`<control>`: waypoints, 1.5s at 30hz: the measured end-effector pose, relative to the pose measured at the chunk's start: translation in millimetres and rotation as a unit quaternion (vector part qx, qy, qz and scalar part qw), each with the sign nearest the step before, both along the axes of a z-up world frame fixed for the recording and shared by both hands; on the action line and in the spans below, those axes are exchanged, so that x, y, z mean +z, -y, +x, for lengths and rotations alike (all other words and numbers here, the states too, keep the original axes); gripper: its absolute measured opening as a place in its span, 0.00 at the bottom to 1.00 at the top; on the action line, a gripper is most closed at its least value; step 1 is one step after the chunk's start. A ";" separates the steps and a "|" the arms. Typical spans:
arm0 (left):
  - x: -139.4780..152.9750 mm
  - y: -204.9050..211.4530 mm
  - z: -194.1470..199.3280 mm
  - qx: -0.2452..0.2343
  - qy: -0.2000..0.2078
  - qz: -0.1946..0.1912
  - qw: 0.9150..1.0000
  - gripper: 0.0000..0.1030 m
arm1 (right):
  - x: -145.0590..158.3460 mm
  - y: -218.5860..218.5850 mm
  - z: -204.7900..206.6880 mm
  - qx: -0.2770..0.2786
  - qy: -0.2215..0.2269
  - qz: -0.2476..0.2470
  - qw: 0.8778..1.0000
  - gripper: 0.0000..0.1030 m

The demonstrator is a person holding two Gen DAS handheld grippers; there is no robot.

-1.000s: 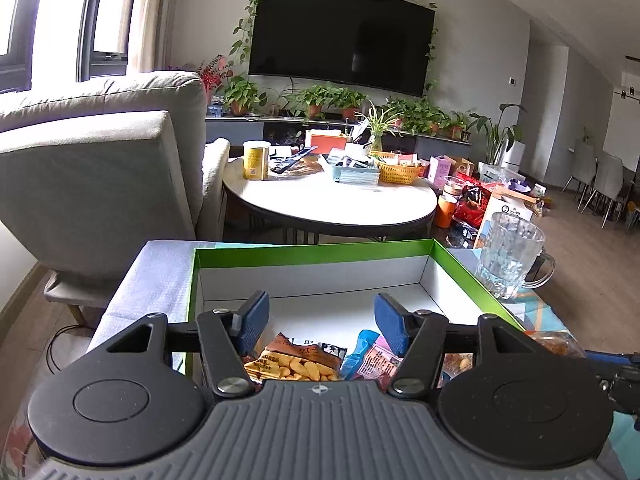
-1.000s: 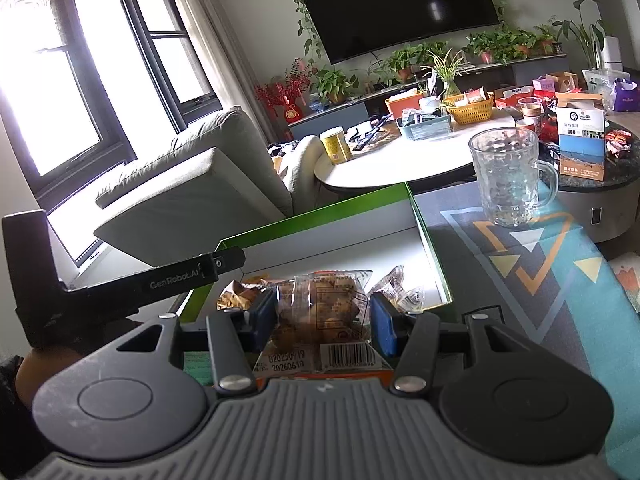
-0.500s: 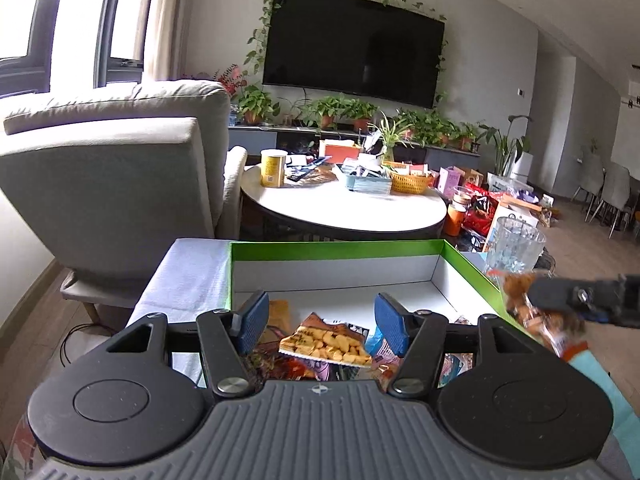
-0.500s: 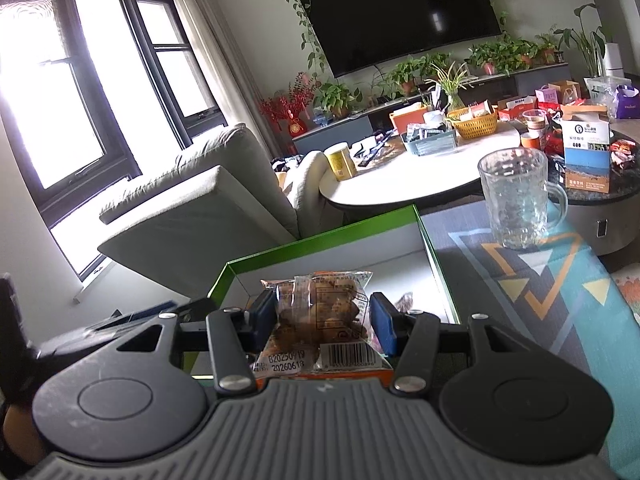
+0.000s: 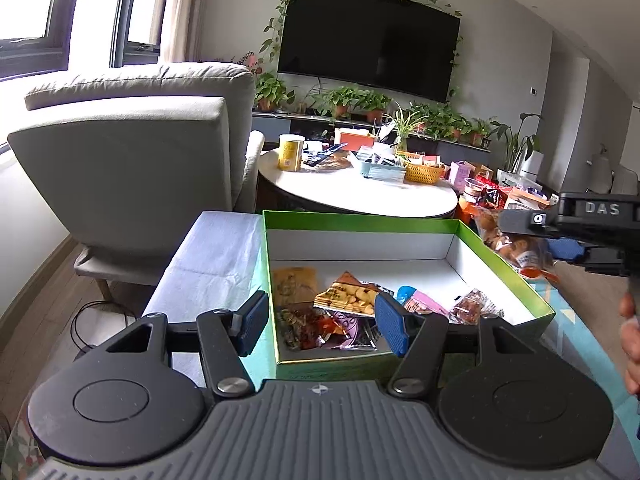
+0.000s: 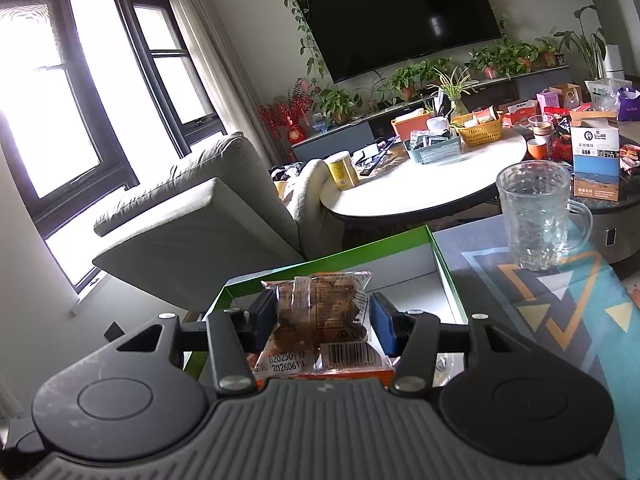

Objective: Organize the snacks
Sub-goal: 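Lower the clear snack bag into the green box and open the right tool, then grasp a tan bread packet with the left tool while the right tool reaches toward the pile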

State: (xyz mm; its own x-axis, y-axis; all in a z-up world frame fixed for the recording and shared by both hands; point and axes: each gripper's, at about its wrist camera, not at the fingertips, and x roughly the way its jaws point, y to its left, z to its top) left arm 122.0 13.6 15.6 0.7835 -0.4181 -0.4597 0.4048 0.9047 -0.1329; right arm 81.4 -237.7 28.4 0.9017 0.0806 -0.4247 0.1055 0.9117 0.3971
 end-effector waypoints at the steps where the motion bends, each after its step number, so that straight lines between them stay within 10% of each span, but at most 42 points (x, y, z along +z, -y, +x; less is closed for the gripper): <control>1: -1.2 -1.0 -0.9 -0.001 -0.001 -0.001 1.000 0.54 | -1.2 -0.2 2.2 0.000 -0.002 0.000 1.000 0.41; 14: -12.9 -5.7 -3.7 -0.003 -0.014 0.004 1.000 0.54 | -33.8 -1.9 28.4 -0.028 -0.061 -0.009 0.998 0.42; 37: -26.4 26.6 -24.5 -0.064 -0.071 0.018 0.995 0.54 | -20.9 14.7 -36.0 -0.039 -0.040 0.006 0.998 0.42; 45: -41.8 61.3 -24.6 -0.086 -0.094 0.046 0.991 0.69 | -28.2 24.4 -54.0 -0.049 -0.047 0.005 0.998 0.42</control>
